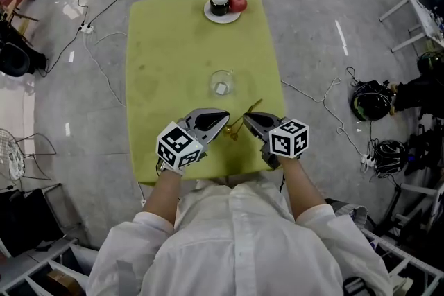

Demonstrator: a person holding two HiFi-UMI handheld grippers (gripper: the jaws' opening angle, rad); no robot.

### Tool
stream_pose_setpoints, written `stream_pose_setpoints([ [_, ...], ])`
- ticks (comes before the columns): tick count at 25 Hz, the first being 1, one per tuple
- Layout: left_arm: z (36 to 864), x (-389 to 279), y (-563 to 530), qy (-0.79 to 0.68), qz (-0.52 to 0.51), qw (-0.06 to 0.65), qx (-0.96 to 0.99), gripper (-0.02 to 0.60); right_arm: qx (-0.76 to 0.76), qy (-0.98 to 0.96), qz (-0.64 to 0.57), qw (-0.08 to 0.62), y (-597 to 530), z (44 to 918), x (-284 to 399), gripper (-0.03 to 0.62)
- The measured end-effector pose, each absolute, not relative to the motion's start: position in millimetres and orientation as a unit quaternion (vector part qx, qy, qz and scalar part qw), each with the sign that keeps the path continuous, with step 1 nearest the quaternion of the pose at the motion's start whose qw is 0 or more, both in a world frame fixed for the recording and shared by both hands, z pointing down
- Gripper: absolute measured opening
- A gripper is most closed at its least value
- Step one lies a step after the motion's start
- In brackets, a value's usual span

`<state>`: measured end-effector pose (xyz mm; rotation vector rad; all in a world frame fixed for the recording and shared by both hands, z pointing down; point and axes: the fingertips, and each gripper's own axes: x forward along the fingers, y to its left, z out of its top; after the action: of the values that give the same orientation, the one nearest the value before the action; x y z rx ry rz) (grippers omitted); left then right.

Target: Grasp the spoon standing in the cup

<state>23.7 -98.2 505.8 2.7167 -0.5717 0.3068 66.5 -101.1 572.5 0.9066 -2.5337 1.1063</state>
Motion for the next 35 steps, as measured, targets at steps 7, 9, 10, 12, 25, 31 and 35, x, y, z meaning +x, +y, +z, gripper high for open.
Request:
stream_pose_setpoints([
  [7,506.1,23.8,-95.4,-0.197,0.11,0.173,0.959,0.005,0.332,-0.853,0.386,0.115,-98.5,586.8,75.0,0.008],
  [9,506.0,23.4,-94.8,-0.196,0.111,0.173,0.959,0.005,0.336,-0.852,0.385,0.117,-99.2,587.3,75.7,0.008],
  [10,505.8,23.5,-94.5,-0.195,0.111,0.173,0.959,0.005,0.338,-0.851,0.385,0.117,-99.1,587.6,76.4,0.008],
  [12,505.4,24.5,-93.9,-0.194,0.111,0.174,0.959,0.005,0.343,-0.848,0.386,0.116,-98.8,588.8,79.4,0.008],
  [25,506.3,30.0,-91.7,-0.187,0.114,0.172,0.96,0.005,0.379,-0.817,0.416,0.127,-94.9,606.8,102.4,0.023],
  [31,505.7,33.8,-91.0,-0.183,0.114,0.171,0.961,0.005,0.389,-0.803,0.417,0.173,-93.3,617.6,114.7,0.072],
  [35,506.4,36.4,-90.8,-0.181,0.114,0.171,0.962,0.005,0.401,-0.787,0.423,0.203,-93.2,626.6,126.5,0.098],
])
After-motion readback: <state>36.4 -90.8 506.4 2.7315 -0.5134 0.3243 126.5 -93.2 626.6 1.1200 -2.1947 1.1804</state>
